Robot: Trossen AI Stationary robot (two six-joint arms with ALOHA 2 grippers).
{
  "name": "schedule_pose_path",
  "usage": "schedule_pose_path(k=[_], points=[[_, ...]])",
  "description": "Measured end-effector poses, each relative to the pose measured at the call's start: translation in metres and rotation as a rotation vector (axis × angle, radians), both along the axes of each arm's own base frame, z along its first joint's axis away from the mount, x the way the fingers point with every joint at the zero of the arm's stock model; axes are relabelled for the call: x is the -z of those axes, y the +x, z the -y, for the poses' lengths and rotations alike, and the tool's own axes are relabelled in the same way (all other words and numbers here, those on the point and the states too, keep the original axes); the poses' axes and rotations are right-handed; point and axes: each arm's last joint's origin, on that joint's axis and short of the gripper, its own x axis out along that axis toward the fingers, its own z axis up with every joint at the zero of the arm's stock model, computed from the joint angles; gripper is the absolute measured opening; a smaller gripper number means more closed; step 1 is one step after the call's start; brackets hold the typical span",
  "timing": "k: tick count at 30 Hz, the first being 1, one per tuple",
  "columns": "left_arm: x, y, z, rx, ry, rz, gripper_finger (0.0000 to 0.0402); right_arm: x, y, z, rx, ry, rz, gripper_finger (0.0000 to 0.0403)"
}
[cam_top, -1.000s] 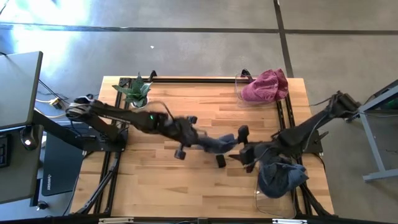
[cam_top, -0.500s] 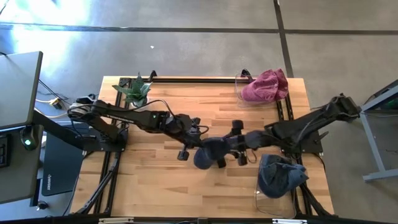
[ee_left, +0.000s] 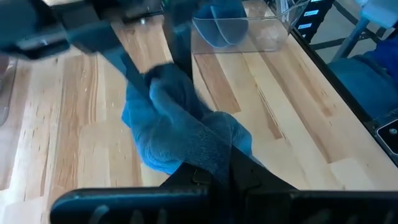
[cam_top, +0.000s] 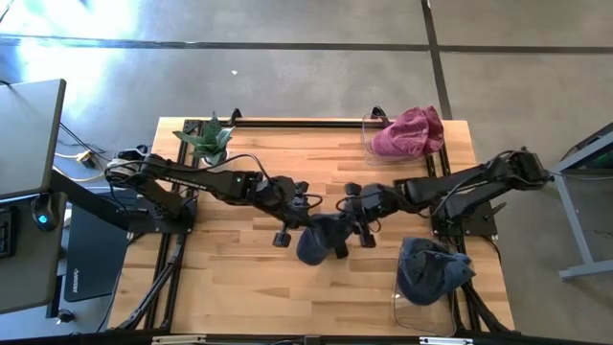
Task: Pick & Place hat
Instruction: Put the blue cap into the bottom transparent bin
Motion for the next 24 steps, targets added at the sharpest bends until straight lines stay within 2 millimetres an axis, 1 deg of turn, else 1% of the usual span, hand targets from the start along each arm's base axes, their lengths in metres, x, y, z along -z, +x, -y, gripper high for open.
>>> schedule_pose_path(k=[3,5,8,11,14,16,18,20,24], points=[[0.001,-0.001,0.0,0.026,0.014,-0.002,0.0001,-0.011,-0.009,0.007,-0.018,0.008,0.017,0.0147],[0.001,-0.001,0.003,0.051,0.023,0.001,0.0001,-0.018,-0.015,0.012,-0.026,0.028,0.026,0.0167],[0.0,-0.002,0.008,0.095,0.062,0.015,0.0001,-0.022,-0.021,0.019,-0.039,0.044,0.02,0.022],[0.0,-0.003,0.018,0.153,0.107,0.042,0.0001,-0.022,-0.021,0.026,-0.064,0.076,0.016,0.0281],[-0.001,-0.004,0.026,0.193,0.152,0.061,0.0001,-0.018,-0.015,0.032,-0.139,0.14,0.026,0.033],[-0.001,-0.005,0.031,0.188,0.187,0.066,0.0001,-0.013,-0.009,0.035,-0.203,0.192,0.032,0.0349],[-0.001,-0.005,0.033,0.171,0.215,0.068,0.0001,-0.01,-0.001,0.035,-0.266,0.237,0.06,0.0355],[-0.001,-0.005,0.033,0.152,0.229,0.069,0.0001,-0.004,0.006,0.033,-0.326,0.298,0.065,0.0353],[0.0,-0.005,0.032,0.142,0.236,0.067,0.0001,0.005,0.017,0.027,-0.448,0.412,0.072,0.0327]])
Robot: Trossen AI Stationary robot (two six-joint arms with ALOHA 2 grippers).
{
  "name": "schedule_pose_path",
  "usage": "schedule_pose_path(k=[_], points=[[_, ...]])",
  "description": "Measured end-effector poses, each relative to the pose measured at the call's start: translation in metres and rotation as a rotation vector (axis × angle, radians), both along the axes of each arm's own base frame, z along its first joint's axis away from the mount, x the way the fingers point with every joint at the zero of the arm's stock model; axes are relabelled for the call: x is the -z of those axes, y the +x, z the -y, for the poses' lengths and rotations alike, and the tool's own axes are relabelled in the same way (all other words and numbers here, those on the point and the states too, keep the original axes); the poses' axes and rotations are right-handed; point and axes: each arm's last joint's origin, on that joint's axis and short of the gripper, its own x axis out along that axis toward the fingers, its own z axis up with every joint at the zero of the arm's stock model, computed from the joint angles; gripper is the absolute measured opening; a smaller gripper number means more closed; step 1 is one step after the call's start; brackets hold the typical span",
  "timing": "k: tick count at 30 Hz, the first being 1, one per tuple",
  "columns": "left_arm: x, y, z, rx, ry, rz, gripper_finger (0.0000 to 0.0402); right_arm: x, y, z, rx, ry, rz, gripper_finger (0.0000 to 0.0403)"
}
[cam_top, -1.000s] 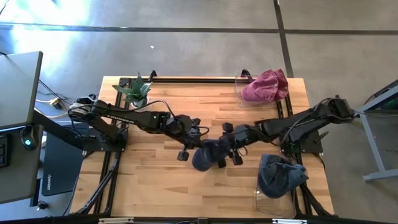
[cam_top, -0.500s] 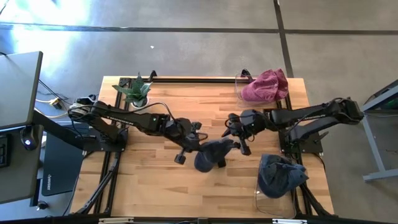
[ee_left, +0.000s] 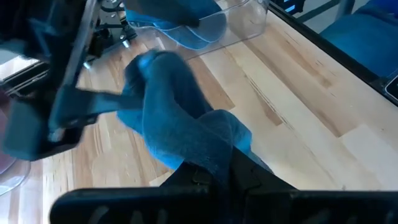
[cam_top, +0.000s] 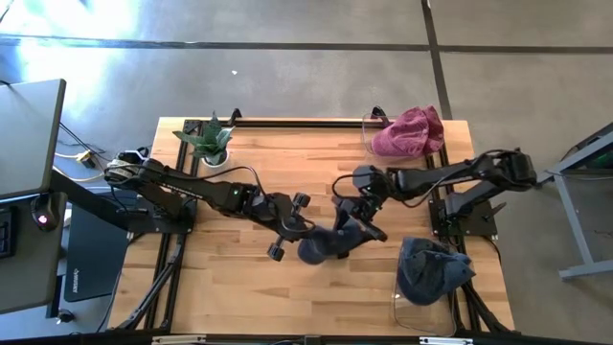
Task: Pick & Place hat
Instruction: Put the blue cap into the bottom transparent bin
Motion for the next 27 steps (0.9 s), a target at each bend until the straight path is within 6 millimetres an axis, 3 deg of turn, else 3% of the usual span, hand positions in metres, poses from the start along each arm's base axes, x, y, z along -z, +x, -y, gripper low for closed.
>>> schedule_pose_path(k=[4,15,20,27], points=[[0.0,0.0,0.0,-0.001,0.001,0.0,0.0001,0.002,0.002,-0.007,-0.008,-0.007,0.004,0.0277],[0.0,0.0,0.0,-0.01,-0.011,-0.003,0.0011,0.0,0.002,-0.016,-0.001,-0.027,0.017,0.009],[0.0,0.001,-0.006,-0.078,-0.091,-0.032,0.0085,-0.016,-0.006,-0.015,0.054,-0.053,0.063,0.0014],[-0.019,-0.015,-0.027,-0.161,-0.085,-0.204,0.0225,-0.059,-0.037,-0.014,0.143,-0.01,0.145,0.0012]])
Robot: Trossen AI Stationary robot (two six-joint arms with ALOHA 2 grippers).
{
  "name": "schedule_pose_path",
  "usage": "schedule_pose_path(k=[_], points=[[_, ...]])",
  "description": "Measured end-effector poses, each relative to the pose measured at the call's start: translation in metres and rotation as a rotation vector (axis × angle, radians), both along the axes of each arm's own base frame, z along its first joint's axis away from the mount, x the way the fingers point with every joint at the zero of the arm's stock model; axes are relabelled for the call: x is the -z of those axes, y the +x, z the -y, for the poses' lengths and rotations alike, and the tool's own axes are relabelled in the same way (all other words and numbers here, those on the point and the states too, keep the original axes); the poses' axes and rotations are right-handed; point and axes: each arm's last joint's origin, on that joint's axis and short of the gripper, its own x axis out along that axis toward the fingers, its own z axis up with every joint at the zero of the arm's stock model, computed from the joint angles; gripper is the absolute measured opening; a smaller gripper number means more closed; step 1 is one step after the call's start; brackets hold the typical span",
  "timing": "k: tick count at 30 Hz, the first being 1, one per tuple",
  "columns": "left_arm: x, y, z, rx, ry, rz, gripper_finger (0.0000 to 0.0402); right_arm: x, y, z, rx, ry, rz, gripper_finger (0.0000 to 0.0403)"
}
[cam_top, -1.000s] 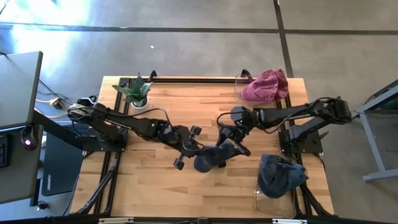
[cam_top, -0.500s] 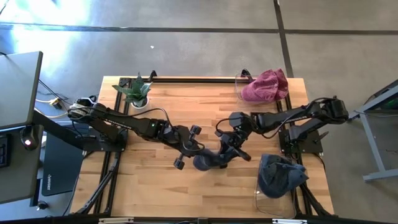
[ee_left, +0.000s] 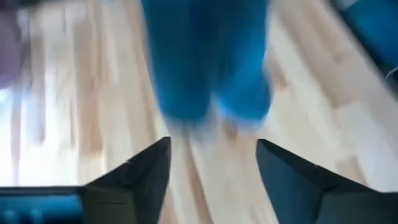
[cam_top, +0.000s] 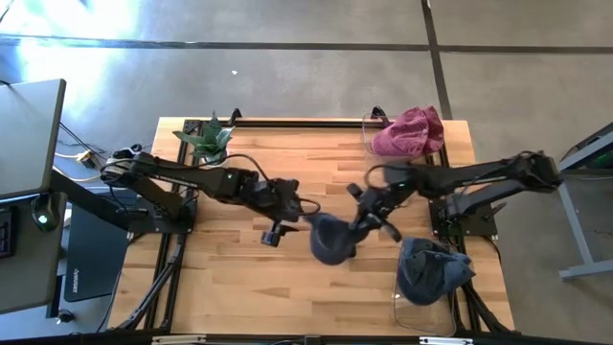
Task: Pick & Place hat
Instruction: Put the blue cap into the bottom transparent bin
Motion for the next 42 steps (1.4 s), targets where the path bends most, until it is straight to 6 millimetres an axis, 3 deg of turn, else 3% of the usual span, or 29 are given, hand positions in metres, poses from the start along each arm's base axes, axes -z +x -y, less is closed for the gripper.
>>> schedule_pose_path(k=[3,7,17,24,34,42], points=[[0.002,-0.005,-0.004,-0.114,0.065,-0.057,0.026,-0.02,-0.019,-0.006,-0.018,0.03,0.056,0.0005],[0.008,-0.006,-0.008,-0.248,0.135,-0.072,0.0275,-0.05,-0.046,-0.02,-0.057,0.087,0.08,0.0009],[0.032,0.014,-0.008,-0.361,0.16,0.018,0.0277,-0.096,-0.105,-0.056,-0.188,0.172,-0.152,0.0005],[0.04,0.022,-0.008,-0.388,0.17,0.035,0.0277,-0.1,-0.136,-0.082,-0.099,0.1,-0.282,0.0003],[0.039,0.021,-0.004,-0.5,0.179,0.062,0.0277,-0.072,-0.163,-0.11,0.025,0.094,-0.439,0.0004],[0.034,0.023,0.001,-0.558,0.209,0.142,0.0277,-0.084,-0.185,-0.119,-0.005,0.176,-0.437,0.0002]])
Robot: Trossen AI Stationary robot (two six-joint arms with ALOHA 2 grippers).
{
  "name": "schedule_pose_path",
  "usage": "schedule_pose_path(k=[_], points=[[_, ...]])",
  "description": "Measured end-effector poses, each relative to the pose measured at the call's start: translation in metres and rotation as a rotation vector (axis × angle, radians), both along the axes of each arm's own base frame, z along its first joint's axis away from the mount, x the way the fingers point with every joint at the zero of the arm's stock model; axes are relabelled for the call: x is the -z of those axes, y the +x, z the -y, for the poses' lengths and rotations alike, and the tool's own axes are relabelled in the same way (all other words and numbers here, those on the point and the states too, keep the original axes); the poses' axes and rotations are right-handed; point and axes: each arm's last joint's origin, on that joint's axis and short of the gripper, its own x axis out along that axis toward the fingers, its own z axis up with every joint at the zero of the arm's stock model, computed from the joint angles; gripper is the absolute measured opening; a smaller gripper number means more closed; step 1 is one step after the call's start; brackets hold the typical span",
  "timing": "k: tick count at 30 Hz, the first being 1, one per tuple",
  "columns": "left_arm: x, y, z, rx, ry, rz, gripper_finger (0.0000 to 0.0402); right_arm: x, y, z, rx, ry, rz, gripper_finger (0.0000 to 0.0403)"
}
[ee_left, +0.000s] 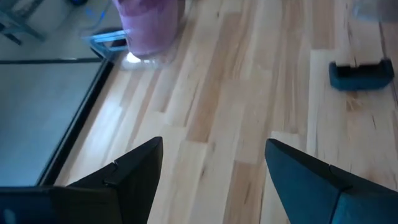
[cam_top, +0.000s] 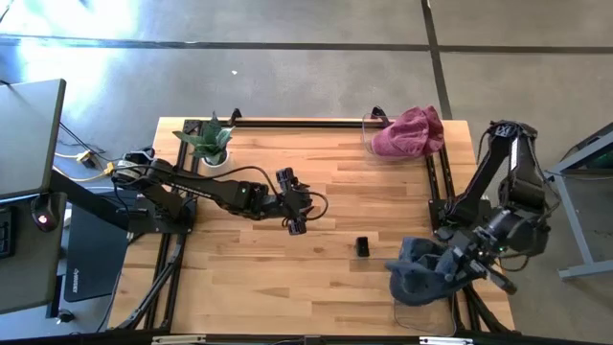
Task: Pick & Place hat
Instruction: Put the blue cap into the bottom transparent bin
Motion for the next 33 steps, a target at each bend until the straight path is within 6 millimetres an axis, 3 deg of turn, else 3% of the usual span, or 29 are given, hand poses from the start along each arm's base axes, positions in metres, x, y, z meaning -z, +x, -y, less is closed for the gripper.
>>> schedule_pose_path(k=[4,8,14,19,27,33], points=[[-0.004,0.003,0.0,-0.001,0.02,0.044,0.0277,-0.012,-0.003,0.001,0.073,0.081,-0.022,0.0002],[-0.008,0.006,-0.001,0.0,0.058,0.082,0.0277,-0.011,-0.001,-0.001,0.162,0.114,-0.054,0.0001],[-0.015,0.009,-0.002,-0.025,0.146,0.128,0.0277,0.004,0.005,-0.023,0.193,0.055,-0.109,0.0001],[-0.021,0.012,-0.002,-0.024,0.183,0.179,0.0277,0.016,-0.004,-0.042,0.219,0.048,-0.183,0.0001],[-0.025,0.014,-0.007,-0.042,0.212,0.204,0.0277,0.035,-0.017,-0.041,0.384,-0.019,-0.296,0.0],[-0.028,0.017,-0.008,0.051,0.149,0.246,0.0277,0.05,-0.016,-0.046,0.415,-0.082,-0.507,0.0]])
